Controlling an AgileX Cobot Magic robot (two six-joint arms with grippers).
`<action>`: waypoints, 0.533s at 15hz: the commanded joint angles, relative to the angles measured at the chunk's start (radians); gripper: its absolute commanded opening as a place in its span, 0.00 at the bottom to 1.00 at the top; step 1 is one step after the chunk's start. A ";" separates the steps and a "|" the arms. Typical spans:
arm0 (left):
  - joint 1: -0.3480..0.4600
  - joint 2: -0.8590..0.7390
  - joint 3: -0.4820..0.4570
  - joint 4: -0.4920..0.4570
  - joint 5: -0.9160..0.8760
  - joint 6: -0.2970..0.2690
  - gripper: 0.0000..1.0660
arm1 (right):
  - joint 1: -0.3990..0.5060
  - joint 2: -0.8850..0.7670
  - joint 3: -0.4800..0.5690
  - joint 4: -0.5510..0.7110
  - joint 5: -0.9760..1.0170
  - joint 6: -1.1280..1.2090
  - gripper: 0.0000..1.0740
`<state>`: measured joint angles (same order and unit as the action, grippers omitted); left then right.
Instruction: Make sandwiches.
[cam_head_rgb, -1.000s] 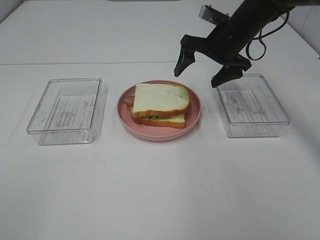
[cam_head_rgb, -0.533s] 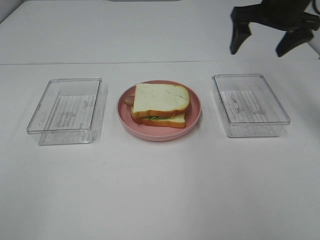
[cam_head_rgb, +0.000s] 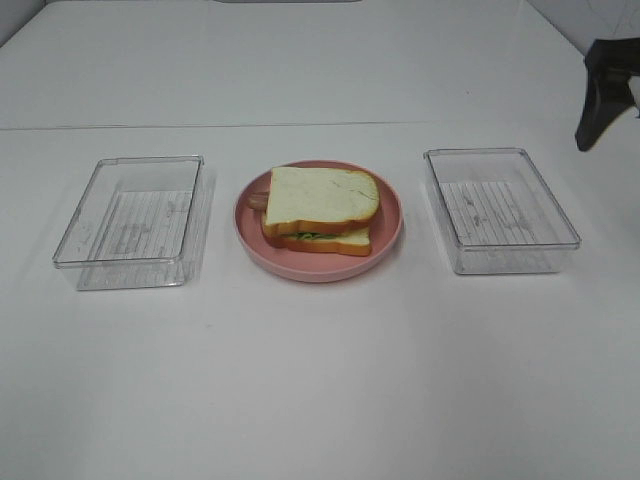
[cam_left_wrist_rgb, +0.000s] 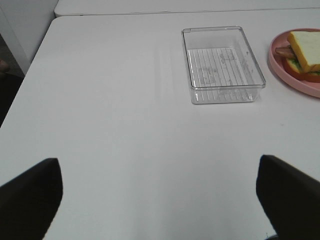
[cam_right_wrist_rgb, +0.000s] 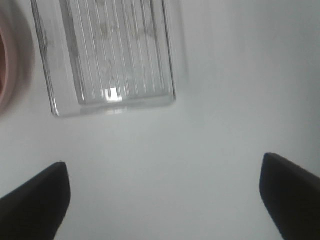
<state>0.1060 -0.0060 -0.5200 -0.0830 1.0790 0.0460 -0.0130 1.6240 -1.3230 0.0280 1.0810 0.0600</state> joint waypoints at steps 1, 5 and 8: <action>0.001 -0.014 0.002 0.000 -0.004 -0.006 0.92 | 0.044 -0.379 0.380 -0.019 -0.080 0.012 0.91; 0.001 -0.014 0.002 0.000 -0.004 -0.006 0.92 | 0.048 -0.896 0.679 -0.028 -0.077 0.026 0.91; 0.001 -0.014 0.002 0.000 -0.004 -0.006 0.92 | 0.048 -1.194 0.746 -0.028 -0.065 0.023 0.91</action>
<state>0.1060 -0.0060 -0.5200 -0.0830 1.0790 0.0460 0.0360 0.4930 -0.5910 0.0070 1.0180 0.0860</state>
